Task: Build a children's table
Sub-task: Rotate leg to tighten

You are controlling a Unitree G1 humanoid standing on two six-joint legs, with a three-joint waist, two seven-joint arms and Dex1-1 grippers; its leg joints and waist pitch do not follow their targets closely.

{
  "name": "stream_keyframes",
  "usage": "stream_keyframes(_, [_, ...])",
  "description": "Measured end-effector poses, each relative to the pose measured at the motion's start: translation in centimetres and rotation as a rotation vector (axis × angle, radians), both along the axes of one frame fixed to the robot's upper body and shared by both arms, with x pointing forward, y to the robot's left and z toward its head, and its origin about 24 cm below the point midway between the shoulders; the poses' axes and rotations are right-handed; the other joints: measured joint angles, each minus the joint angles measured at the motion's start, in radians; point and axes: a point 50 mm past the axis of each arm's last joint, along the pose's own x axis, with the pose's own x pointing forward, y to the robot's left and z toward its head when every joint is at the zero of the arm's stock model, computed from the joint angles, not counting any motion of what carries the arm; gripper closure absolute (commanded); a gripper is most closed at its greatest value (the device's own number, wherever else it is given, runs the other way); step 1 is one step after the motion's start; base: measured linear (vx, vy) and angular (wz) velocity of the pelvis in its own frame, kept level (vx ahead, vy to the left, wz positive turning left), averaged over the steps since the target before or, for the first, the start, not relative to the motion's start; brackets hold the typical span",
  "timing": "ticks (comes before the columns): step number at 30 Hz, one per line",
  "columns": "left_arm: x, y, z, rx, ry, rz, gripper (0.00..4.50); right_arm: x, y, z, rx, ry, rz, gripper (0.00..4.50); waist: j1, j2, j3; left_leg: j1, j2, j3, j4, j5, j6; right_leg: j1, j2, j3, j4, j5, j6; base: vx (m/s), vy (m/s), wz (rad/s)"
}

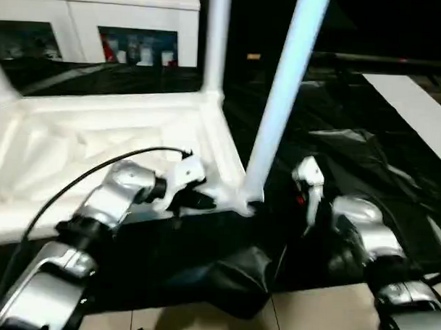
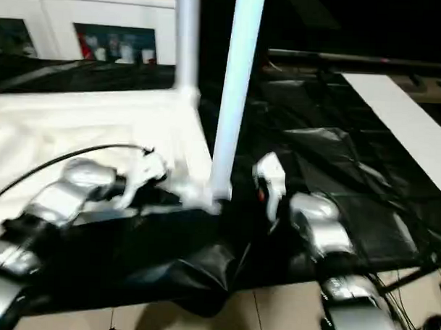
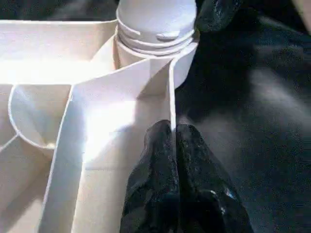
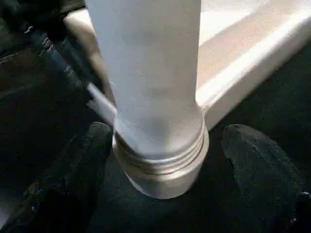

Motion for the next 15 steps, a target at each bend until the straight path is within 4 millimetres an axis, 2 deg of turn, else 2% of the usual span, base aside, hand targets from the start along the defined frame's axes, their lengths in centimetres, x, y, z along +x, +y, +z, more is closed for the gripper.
stream_keyframes(4, [-0.57,-0.11,-0.02,0.004,0.019,-0.043,4.5,-0.35,0.3,0.15,0.009,0.006,0.073,0.6,0.008,0.0,0.0,0.0,0.0,0.0,0.002,0.0,0.0,0.001,0.0,0.001,0.001,0.001,-0.001,0.0,0.0,0.0])
stream_keyframes(9, [-0.98,-0.01,0.01,0.003,0.03,-0.062,4.5,-0.69,0.69,0.27,0.016,0.023,0.122,0.6,0.009,0.0,0.0,0.0,0.0,0.0,0.002,0.0,0.0,0.0,0.0,0.0,0.001,0.001,-0.001,0.0,0.0,0.0])
stream_keyframes(10, [-0.98,-0.01,0.02,0.003,0.031,-0.063,4.5,-0.72,0.7,0.24,0.017,0.031,0.126,0.75,0.009,0.0,0.0,0.0,0.0,0.0,0.002,0.0,0.0,0.0,0.0,0.0,0.001,0.001,-0.001,0.0,0.0,0.0])
stream_keyframes(14, [-0.99,0.01,0.01,0.003,0.034,-0.062,4.5,-0.92,0.85,0.0,0.014,0.052,0.146,0.88,0.009,0.0,0.0,-0.001,0.0,0.0,0.002,0.0,0.0,0.0,0.0,0.0,0.001,0.001,-0.001,0.0,0.0,0.0])
stream_keyframes(15, [-1.01,0.02,0.0,0.003,0.036,-0.061,4.5,-0.93,0.84,-0.01,0.014,0.052,0.146,1.1,0.009,0.0,0.0,-0.001,0.0,0.0,0.002,0.0,0.0,0.0,0.0,0.0,0.001,0.001,-0.001,0.0,0.0,0.0])
